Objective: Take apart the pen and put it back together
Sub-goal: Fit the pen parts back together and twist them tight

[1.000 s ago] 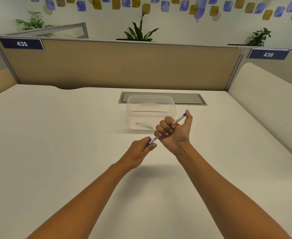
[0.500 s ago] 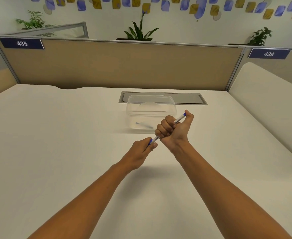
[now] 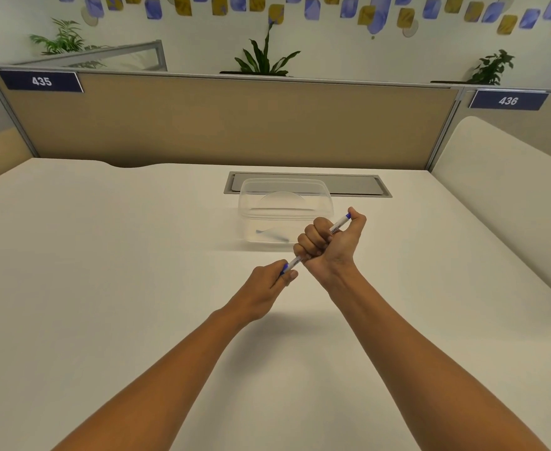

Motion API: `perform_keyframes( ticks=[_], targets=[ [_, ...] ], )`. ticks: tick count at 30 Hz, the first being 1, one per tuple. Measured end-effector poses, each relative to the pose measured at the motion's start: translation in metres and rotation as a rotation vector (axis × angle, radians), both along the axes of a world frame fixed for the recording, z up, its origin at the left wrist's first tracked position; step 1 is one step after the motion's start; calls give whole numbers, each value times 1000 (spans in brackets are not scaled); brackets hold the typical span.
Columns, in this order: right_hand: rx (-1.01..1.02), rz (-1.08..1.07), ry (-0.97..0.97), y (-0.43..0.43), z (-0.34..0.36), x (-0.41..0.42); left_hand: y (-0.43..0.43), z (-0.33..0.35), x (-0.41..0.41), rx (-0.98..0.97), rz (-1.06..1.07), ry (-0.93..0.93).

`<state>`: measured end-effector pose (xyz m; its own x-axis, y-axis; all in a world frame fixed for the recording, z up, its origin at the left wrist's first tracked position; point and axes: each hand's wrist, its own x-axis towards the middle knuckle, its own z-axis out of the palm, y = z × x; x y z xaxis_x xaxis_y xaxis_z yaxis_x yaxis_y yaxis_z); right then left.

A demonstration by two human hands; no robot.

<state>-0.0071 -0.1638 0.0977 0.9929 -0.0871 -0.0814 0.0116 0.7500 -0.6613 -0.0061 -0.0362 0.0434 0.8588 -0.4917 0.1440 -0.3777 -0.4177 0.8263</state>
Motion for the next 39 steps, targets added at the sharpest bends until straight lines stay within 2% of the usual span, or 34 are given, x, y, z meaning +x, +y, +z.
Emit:
perform_keyframes(
  ticks=[6,9,11,14,16,18,21,25,28,32,36,39],
  targets=[
    [-1,-1,8,-1,-2,1,3,0,1,-12,15,3],
    [-78,-58,42,-2,-3,3,9,2,4,-55,58,12],
    [-233,-157,38,-8,-5,5,16,3,8,-66,98,-4],
    [-570,-271,-8,-21,-13,6,27,3,15,-57,132,-27],
    [-684,-289,-24,-28,-18,5,32,3,19,-18,146,-26],
    [-703,-291,-28,-31,-20,3,34,5,22,93,157,-39],
    [-626,-290,-16,-30,-20,0,30,11,22,257,170,-113],
    [-587,-243,0,-19,-21,-5,15,24,19,247,132,-194],
    [-658,-170,-39,-10,-25,-9,4,33,19,248,105,-214],
    [-935,-103,-88,-15,-25,-8,6,36,24,282,107,-212],
    [-1348,-71,-241,-24,-26,-7,12,37,26,341,70,-200],
    [-1561,-10,-346,-28,-25,-10,13,40,25,355,52,-191]
  ],
)
